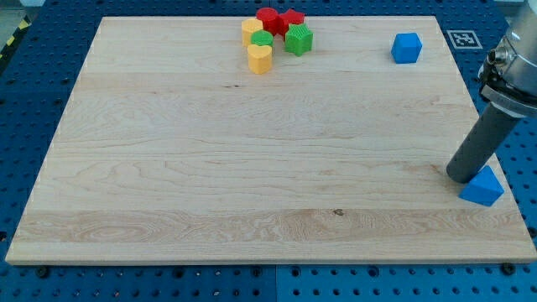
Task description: Slide the blue triangle slightly down
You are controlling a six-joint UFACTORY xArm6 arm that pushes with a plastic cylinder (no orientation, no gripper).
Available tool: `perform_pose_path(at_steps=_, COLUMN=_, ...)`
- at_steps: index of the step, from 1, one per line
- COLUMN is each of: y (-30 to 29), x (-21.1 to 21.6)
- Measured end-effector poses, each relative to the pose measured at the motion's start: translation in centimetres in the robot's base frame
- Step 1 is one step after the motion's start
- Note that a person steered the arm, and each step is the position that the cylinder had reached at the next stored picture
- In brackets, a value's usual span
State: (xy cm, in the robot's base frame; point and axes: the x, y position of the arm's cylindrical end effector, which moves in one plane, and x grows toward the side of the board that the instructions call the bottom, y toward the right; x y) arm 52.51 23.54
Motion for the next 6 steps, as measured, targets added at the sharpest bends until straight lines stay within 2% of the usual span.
perform_pose_path(at_steps=2, y=2.3, x=-3.1)
perform_pose_path(at_steps=3, y=4.1, x=-1.8)
perform_pose_path(at_steps=4, y=3.4, x=0.8)
perform_pose_path(at_steps=6, y=0.8, x=2.2)
